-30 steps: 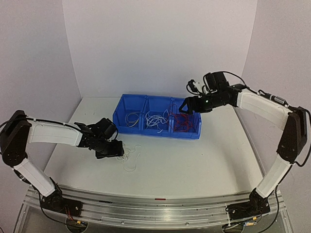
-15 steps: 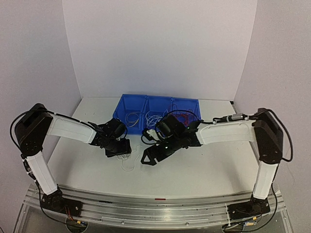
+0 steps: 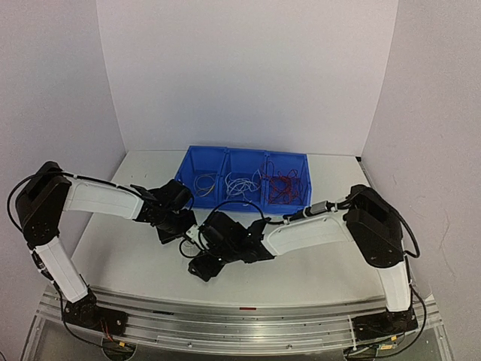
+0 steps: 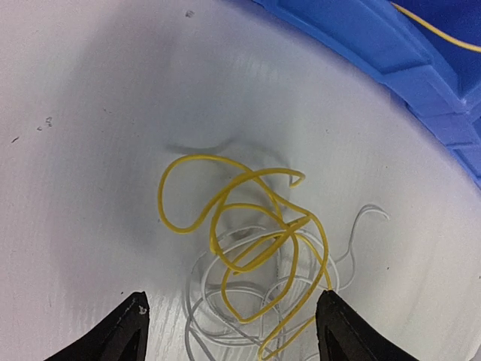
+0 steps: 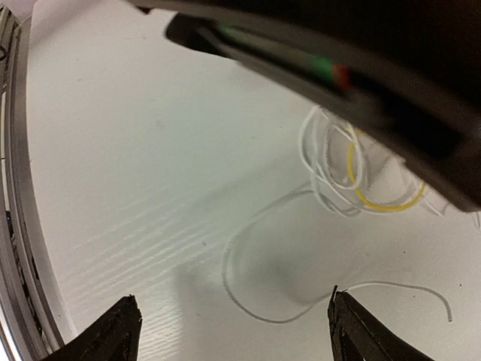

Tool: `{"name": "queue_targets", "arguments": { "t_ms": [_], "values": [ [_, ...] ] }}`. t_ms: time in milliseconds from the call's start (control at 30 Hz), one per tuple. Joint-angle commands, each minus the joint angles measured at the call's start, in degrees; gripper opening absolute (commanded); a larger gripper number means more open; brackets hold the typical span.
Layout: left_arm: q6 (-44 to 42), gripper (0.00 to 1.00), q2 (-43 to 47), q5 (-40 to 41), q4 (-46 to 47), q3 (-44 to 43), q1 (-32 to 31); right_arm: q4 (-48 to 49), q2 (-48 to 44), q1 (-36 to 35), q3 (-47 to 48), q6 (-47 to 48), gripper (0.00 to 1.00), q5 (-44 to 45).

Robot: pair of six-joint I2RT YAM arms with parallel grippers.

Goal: Untangle the cables

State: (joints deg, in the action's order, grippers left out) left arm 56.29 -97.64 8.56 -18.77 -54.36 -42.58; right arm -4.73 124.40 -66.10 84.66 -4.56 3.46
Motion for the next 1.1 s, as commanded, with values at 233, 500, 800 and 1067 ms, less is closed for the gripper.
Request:
{"name": "queue_targets", "arguments": {
  "t_ms": [233, 500, 800, 1067],
  "values": [
    [2.0, 0.68, -3.5, -1.8, -0.8, -6.7, 3.8, 6.7, 7.3, -2.4, 5.9, 5.6, 0.70, 10.1],
    [1.7, 0.34, -9.8, -2.7, -0.8, -10.7, 5.1, 8.8, 6.0, -2.4, 2.4, 2.2, 0.03, 15.0],
    [2.6, 0.00, -5.5, 6.4, -11.8, -11.1, 9.2, 11.9, -20.5, 1.1, -22.9, -2.2, 0.00, 29.3],
    [3.5, 0.00, 14.4, 13.1, -16.6, 1.5, 20.0, -4.1, -52.6, 20.2, -43.0, -10.3, 0.00, 33.7]
  ]
}}
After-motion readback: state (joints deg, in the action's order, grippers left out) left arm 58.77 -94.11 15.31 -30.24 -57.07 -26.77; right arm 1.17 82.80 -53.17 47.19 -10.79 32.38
